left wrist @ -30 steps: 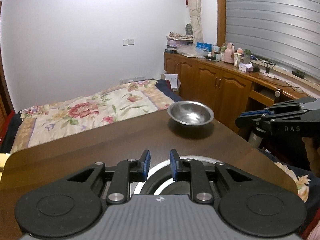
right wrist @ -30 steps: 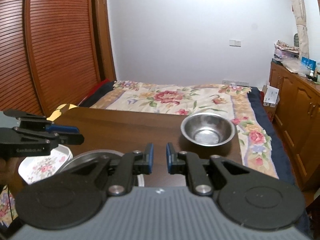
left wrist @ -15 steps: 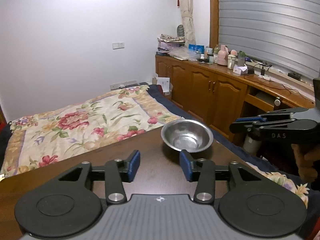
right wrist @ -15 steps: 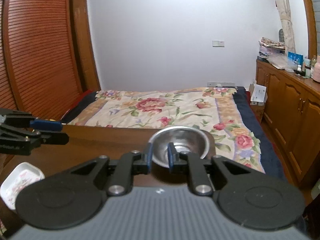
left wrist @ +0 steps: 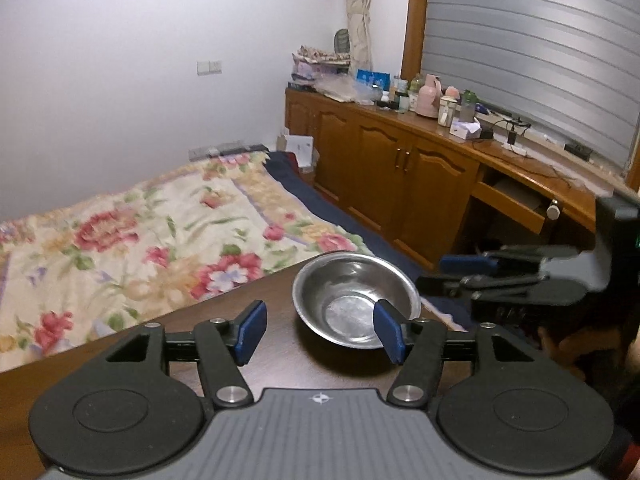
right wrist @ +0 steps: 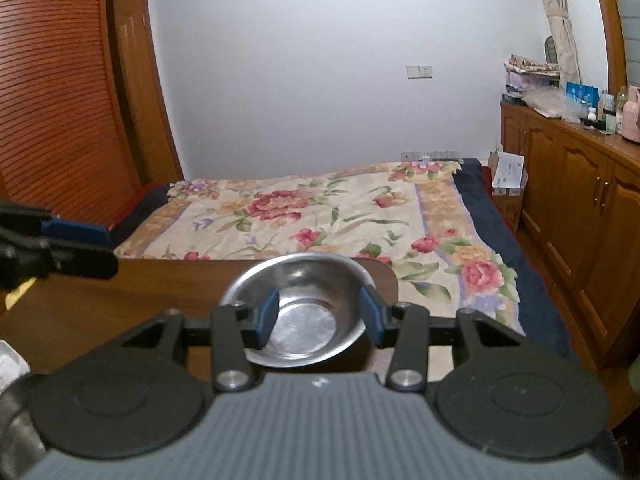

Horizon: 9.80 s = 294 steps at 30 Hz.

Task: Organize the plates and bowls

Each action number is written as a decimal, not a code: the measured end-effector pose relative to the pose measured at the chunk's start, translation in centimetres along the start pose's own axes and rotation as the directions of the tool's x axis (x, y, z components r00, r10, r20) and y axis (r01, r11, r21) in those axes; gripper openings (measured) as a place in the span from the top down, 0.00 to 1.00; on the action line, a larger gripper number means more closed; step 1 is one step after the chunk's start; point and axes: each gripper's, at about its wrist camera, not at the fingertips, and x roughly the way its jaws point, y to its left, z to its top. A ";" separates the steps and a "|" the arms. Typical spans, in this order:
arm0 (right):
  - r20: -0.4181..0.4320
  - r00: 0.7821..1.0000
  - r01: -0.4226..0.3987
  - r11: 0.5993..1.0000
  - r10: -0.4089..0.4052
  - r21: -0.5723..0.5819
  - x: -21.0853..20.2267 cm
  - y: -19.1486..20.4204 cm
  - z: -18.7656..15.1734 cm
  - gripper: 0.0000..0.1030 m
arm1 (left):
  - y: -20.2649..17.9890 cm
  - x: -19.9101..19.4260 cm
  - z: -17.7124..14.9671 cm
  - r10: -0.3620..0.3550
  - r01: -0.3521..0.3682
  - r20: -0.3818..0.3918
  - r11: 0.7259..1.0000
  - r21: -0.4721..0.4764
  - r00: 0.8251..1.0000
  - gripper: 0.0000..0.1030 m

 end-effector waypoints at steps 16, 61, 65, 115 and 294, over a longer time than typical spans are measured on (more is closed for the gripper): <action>-0.066 0.997 -0.029 0.996 0.035 0.078 3.7 -2.5 -1.4 0.55 | 2.7 9.2 1.6 -0.035 0.026 -0.147 0.998 -0.062 0.988 0.49; -0.064 0.993 -0.090 0.989 0.098 0.119 0.1 -1.1 1.2 0.78 | 0.5 5.7 3.2 -0.082 0.074 -0.156 0.996 -0.054 0.984 0.85; -0.048 0.994 -0.087 0.989 0.093 0.121 -0.9 -0.8 1.6 0.78 | -0.1 4.1 3.2 -0.081 0.076 -0.134 0.996 -0.042 0.988 0.85; -0.108 0.982 -0.155 0.988 0.155 0.012 -7.0 10.5 -2.7 0.78 | 1.2 -11.7 -7.2 -0.050 0.046 -0.045 0.997 -0.066 0.998 0.84; 0.044 0.982 -0.180 0.979 0.185 -0.098 -5.5 21.0 -6.5 0.76 | 5.6 -20.9 -18.8 0.339 -0.279 0.167 0.911 -0.302 0.926 0.72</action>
